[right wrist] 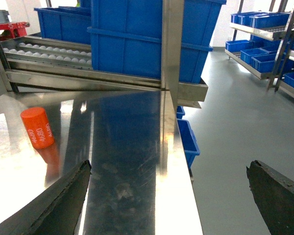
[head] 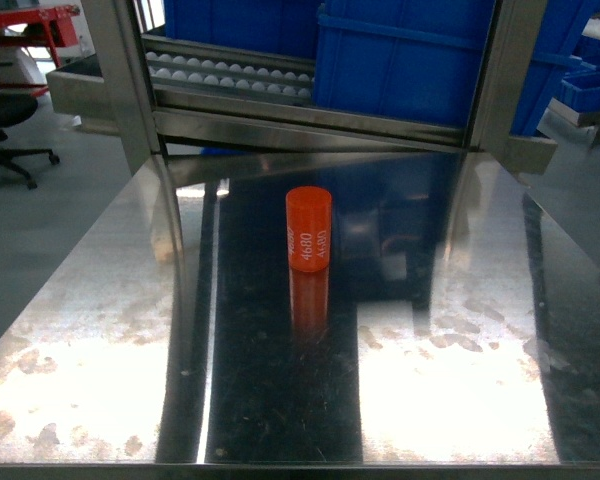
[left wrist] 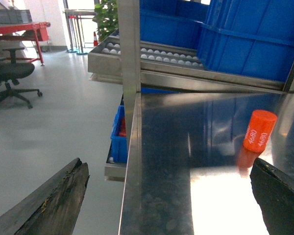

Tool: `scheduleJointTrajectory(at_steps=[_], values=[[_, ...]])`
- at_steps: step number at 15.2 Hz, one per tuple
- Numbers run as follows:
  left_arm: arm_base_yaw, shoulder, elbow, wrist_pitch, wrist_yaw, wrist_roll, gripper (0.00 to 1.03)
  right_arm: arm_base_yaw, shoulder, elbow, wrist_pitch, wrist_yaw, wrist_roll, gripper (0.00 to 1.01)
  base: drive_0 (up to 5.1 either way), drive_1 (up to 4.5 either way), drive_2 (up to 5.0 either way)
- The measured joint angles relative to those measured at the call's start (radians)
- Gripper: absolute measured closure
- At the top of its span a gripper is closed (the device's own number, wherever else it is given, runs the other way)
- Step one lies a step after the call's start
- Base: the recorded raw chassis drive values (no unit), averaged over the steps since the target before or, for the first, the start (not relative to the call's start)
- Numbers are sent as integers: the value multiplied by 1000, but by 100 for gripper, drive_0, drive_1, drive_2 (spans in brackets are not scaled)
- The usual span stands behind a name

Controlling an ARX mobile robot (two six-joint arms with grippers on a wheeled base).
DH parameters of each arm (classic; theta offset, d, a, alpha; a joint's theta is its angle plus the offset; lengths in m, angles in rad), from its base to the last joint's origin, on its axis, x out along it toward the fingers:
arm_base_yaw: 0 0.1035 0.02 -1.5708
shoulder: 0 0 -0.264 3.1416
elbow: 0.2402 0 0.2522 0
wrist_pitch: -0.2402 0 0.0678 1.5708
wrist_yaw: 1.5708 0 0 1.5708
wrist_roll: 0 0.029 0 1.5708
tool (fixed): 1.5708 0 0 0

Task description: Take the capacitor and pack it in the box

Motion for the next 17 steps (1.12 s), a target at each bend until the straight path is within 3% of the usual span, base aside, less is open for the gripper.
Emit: scheduleJointTrajectory(at_steps=[13, 14, 15, 17], values=[[0, 0, 0, 0, 0, 0, 5, 0, 0, 0, 0, 0, 0, 3, 0, 0, 0], [-19, 8, 0, -13, -51, -13, 5, 0, 0, 0, 0, 0, 0, 3, 0, 0, 0], [-85, 101, 0, 82, -194, -57, 5, 0, 0, 0, 0, 1, 0, 3, 0, 0, 0], [-116, 465, 12, 439, -248, -100, 5, 0, 0, 0, 1, 0, 0, 3, 0, 0, 0]])
